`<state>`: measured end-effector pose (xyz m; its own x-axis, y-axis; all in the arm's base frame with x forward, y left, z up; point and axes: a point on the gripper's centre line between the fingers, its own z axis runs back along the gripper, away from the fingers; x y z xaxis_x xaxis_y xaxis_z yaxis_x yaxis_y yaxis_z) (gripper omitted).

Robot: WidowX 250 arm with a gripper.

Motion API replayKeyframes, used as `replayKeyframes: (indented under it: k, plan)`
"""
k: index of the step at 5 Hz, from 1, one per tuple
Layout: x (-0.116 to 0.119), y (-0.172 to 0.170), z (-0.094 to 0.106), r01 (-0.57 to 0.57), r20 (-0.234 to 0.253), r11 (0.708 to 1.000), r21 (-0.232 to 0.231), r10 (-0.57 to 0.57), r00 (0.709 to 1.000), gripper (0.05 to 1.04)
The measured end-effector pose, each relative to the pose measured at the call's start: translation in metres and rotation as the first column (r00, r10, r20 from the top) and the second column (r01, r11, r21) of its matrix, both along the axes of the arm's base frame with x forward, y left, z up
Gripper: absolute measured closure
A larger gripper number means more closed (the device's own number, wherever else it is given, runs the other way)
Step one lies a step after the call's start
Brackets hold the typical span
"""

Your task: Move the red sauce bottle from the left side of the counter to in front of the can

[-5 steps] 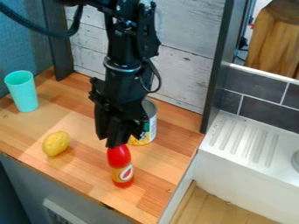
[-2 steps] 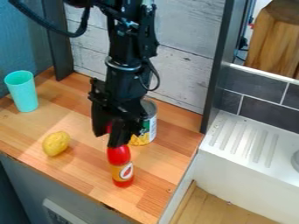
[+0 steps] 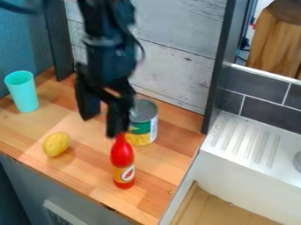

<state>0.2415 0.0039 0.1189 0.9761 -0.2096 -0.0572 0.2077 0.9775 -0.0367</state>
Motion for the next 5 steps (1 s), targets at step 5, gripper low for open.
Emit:
replayKeyframes:
  k: [5]
  plan:
    - [-0.007, 0.14, 0.012, -0.18, 0.022, 0.98, 0.086, 0.178, 0.984, 0.083]
